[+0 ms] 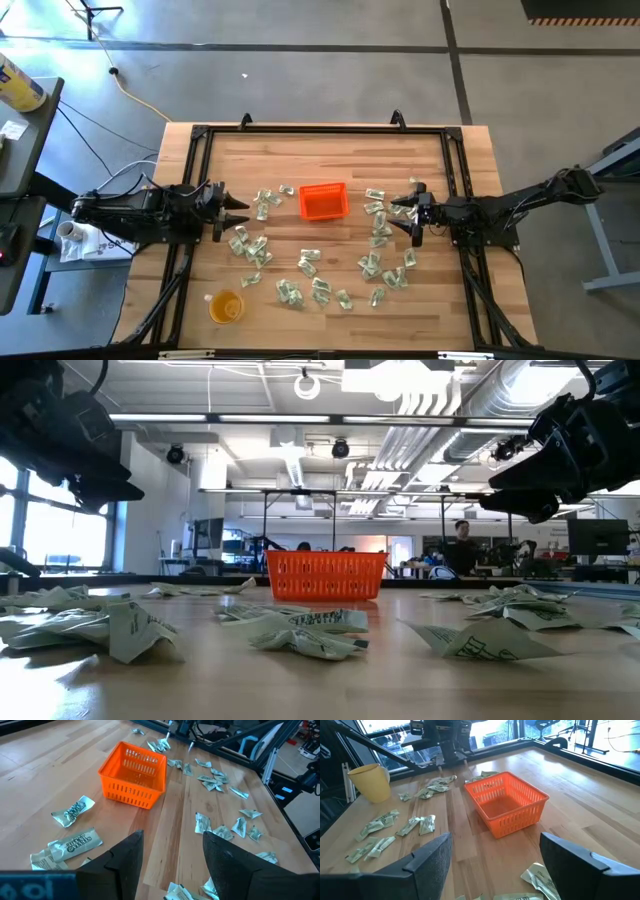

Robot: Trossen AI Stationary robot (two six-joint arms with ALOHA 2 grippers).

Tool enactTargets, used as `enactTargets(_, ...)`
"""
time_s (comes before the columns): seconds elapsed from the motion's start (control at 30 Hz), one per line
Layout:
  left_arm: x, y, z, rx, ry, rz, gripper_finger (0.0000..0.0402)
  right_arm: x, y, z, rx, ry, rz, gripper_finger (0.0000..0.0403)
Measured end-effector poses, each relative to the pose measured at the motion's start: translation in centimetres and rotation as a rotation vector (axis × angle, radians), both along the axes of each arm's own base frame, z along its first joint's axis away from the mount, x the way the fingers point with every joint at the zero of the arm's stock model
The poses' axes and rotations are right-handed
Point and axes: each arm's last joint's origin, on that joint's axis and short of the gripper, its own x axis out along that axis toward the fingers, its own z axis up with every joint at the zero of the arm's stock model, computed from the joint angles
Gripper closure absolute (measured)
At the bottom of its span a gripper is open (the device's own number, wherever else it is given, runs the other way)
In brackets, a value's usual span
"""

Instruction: Pick and place Stevia / Truvia into bins

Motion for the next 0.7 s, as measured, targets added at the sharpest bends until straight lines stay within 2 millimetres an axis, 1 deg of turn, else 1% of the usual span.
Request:
enactTargets(0.4, 0.0, 0.0, 0.0, 0.000, -0.001, 0.000, 0.0163, 0.0, 0.0, 0.0, 0.000, 0.000, -0.001, 0.0111)
enactTargets(0.5, 0.1, 0.2, 0.3, -0.008, -0.033, 0.062, 0.0163, 0.0, 0.0, 0.0, 0.000, 0.000, 0.000, 0.0111)
enactTargets(0.57, 0.2, 0.2, 0.6, -0.079, -0.079, 0.108, 0.0163, 0.0, 0.0, 0.0, 0.000, 0.000, 0.000, 0.0111)
enactTargets(0.7, 0.4, 0.2, 1.5, -0.359, -0.190, 0.175, 0.0163, 0.0, 0.0, 0.0, 0.000, 0.000, 0.000, 0.0111)
